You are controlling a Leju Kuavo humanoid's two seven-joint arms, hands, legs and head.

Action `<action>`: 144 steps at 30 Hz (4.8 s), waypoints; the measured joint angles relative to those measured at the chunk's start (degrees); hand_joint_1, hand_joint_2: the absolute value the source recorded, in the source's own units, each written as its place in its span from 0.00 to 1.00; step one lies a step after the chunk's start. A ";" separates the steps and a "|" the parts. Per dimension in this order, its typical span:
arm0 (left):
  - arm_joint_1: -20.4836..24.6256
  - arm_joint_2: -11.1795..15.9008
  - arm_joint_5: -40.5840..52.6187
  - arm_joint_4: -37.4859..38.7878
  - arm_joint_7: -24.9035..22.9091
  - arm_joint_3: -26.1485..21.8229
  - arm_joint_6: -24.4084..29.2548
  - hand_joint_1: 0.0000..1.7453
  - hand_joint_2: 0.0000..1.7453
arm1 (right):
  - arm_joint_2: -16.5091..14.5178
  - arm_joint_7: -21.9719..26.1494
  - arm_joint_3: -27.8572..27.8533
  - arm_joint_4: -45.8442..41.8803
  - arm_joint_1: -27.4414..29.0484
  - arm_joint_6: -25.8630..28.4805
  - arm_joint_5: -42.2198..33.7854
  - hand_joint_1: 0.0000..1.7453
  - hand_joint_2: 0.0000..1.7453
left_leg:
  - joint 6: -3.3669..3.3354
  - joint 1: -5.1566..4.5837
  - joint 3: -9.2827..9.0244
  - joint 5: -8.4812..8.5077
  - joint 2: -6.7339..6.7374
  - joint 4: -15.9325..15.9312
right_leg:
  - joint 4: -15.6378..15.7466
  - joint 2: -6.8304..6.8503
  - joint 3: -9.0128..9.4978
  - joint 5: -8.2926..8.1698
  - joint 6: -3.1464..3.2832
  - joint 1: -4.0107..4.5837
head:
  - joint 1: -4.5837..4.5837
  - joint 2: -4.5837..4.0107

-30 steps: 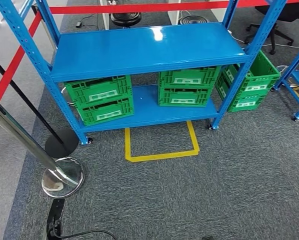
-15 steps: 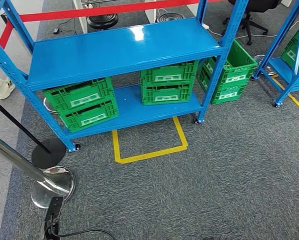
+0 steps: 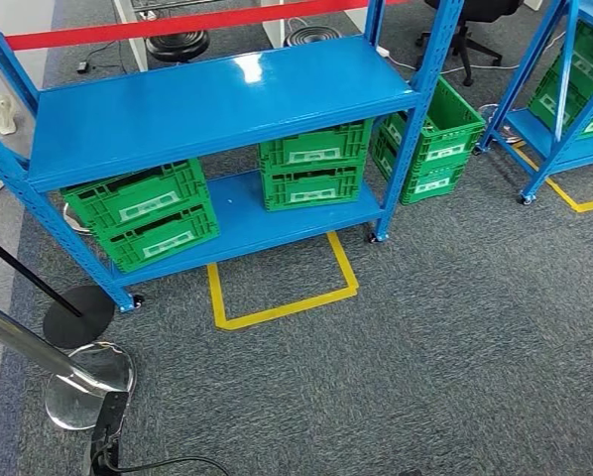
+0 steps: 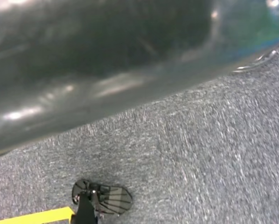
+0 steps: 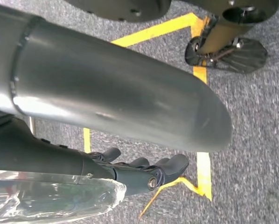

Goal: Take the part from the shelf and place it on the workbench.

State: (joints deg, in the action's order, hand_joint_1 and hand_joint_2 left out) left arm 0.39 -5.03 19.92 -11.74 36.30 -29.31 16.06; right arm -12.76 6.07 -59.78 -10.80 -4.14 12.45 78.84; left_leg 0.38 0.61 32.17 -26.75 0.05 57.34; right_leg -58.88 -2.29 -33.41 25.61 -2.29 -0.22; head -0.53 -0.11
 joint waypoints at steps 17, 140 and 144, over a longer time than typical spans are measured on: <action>-0.12 -0.04 0.39 0.00 0.30 -0.24 0.08 0.00 0.00 | 0.00 -0.25 0.46 0.02 0.28 -0.06 0.00 0.00 0.00 | 1.18 0.05 -4.81 -3.42 0.30 1.10 | -0.60 2.16 -2.73 -1.41 1.04 -0.23 | 0.49 0.00; 0.25 -0.49 2.15 0.04 -0.13 -2.71 1.96 0.00 0.00 | 0.02 0.32 2.04 0.02 0.28 -0.69 2.06 0.00 1.00 | 1.04 -0.16 1.85 0.61 -3.48 1.42 | -0.09 0.47 0.97 1.15 1.37 -0.39 | 0.18 -0.02; 0.56 -0.54 2.16 0.04 -0.13 -2.71 1.95 0.00 0.00 | 0.04 0.36 2.03 0.02 0.44 -0.69 2.05 0.00 1.00 | 1.67 -0.20 8.46 -5.52 -0.79 15.19 | 0.00 2.72 1.00 1.29 2.17 -0.25 | -0.27 -0.02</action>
State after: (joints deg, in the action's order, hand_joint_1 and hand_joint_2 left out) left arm 0.94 -5.57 22.08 -11.69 36.17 -32.02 18.01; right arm -12.73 6.43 -57.75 -10.78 -3.70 11.76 80.89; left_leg 2.06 0.41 40.63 -32.27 -0.73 72.52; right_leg -58.88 0.43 -32.41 26.90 -0.12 -0.47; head -0.80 -0.13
